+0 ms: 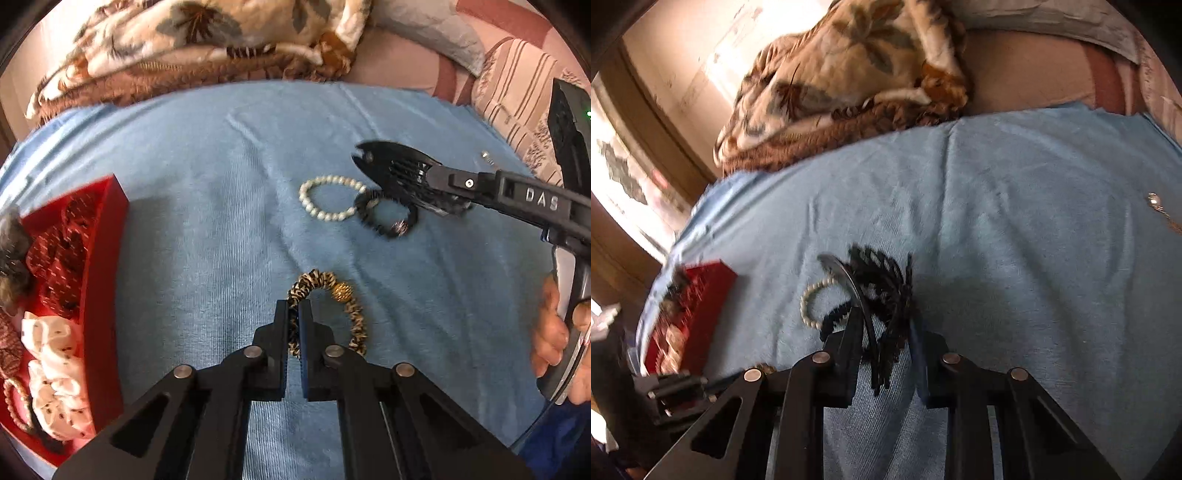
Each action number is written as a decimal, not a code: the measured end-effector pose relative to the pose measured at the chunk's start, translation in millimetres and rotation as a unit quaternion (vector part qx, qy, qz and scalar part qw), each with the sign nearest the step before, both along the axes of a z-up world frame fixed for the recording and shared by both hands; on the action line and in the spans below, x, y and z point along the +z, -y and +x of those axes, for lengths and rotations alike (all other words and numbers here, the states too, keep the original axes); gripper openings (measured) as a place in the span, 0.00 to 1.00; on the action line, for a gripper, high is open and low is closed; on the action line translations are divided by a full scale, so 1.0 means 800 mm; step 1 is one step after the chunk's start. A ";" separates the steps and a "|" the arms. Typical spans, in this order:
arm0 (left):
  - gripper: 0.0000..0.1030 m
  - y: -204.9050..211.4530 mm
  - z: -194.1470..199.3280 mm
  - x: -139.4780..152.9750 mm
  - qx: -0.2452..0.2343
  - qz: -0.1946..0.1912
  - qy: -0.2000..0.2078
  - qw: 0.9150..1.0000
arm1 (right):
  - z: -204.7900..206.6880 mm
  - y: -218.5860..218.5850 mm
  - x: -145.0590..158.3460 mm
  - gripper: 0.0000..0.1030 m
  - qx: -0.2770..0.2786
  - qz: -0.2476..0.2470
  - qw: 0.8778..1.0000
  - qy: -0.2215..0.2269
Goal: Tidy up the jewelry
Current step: 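Lift and carry leopard band with left tool while right tool carries claw clip, then lower band and claw clip into the red tray and open both tools, then move both open tools from the tray toward the two bracelets on the cloth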
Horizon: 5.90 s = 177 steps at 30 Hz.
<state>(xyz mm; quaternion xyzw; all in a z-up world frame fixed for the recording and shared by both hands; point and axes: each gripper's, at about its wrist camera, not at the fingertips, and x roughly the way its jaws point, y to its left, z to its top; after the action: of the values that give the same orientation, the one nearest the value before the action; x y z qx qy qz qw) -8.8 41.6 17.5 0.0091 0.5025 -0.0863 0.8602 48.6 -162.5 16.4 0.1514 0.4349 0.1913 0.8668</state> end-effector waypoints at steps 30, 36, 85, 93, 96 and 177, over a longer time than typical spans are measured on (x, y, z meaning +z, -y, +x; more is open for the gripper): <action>0.04 -0.090 -0.167 0.103 0.019 -0.101 0.070 0.992 | -0.174 -0.046 0.004 0.65 -0.019 -0.076 0.997 0.004; 0.04 -0.111 -0.184 0.106 0.038 -0.092 0.080 0.992 | -0.156 -0.055 -0.015 0.65 -0.016 -0.082 0.996 -0.010; 0.04 -0.350 -0.107 0.042 0.169 -0.183 0.053 0.967 | -0.054 -0.383 0.073 0.40 0.146 0.009 0.988 -0.052; 0.04 -0.360 -0.096 0.016 0.193 -0.150 0.011 0.970 | -0.015 -0.450 0.027 0.40 0.156 -0.034 0.984 -0.083; 0.05 -0.365 -0.094 0.010 0.200 -0.155 0.003 0.968 | -0.009 -0.458 0.017 0.40 0.150 -0.052 0.984 -0.082; 0.62 -0.172 -0.225 0.104 0.196 0.004 0.126 0.972 | -0.119 -0.021 -0.002 0.63 -0.066 -0.083 0.994 0.018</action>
<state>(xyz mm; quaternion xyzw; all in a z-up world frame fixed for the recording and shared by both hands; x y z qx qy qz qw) -188.5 179.1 100.3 -0.0758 0.3821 0.0876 0.9168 -46.2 -145.6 15.1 0.1039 0.4225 0.0992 0.8949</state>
